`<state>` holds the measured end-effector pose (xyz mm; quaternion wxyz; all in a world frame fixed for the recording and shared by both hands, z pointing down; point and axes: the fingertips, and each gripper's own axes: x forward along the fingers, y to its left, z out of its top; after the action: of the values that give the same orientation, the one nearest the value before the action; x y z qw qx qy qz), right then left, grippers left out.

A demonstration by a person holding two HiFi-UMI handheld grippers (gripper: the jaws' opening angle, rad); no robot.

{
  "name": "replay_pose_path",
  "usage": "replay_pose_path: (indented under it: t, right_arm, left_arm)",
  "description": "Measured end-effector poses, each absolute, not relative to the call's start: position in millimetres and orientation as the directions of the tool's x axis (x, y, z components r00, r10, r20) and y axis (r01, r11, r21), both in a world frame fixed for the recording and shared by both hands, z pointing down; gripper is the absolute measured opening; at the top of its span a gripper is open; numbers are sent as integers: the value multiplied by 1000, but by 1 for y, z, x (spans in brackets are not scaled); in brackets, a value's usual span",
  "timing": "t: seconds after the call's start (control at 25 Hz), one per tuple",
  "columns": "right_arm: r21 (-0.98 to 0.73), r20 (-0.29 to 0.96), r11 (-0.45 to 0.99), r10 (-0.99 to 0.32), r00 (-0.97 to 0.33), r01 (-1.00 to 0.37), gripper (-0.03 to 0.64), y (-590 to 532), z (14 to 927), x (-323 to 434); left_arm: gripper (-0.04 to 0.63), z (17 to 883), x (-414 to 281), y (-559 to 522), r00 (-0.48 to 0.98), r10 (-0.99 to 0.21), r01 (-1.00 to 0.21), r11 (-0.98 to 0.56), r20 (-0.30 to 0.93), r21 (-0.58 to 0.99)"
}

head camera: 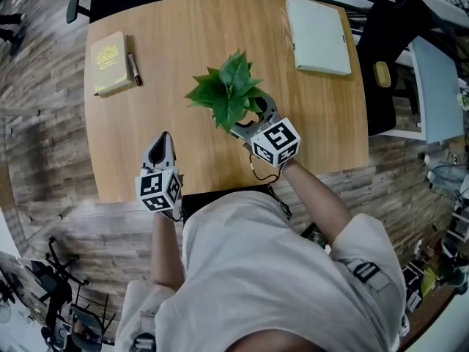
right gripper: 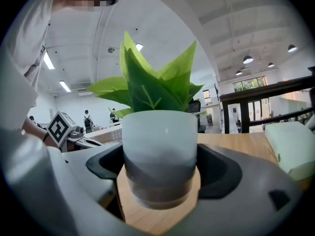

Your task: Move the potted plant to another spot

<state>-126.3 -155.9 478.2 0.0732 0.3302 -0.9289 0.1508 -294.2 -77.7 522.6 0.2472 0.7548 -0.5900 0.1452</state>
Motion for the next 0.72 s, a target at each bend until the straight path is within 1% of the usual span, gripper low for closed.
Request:
replay_pose_path:
  t: [0.08, 0.24, 0.4, 0.56, 0.72]
  right_arm:
    - [-249, 241, 736, -583, -776, -630, 459, -157, 484, -135]
    - [-261, 260, 734, -572, -778, -627, 460, -159, 491, -186]
    - [-276, 270, 738, -555, -787, -615, 459, -156, 500, -216]
    - [-292, 279, 737, -544, -791, -610, 459, -158, 511, -263]
    - [-299, 283, 750, -521, -805, -590, 459, -158, 522, -284]
  left_arm:
    - [12, 528, -302, -77, 260, -815, -963, -179, 519, 202]
    - [12, 535, -350, -78, 262, -811, -962, -177, 523, 208]
    - [12, 544, -373, -70, 259, -803, -962, -165, 537, 217]
    - [12, 558, -415, -64, 255, -791, -963, -155, 556, 221]
    - [12, 568, -431, -59, 231, -790, -968, -125, 568, 219]
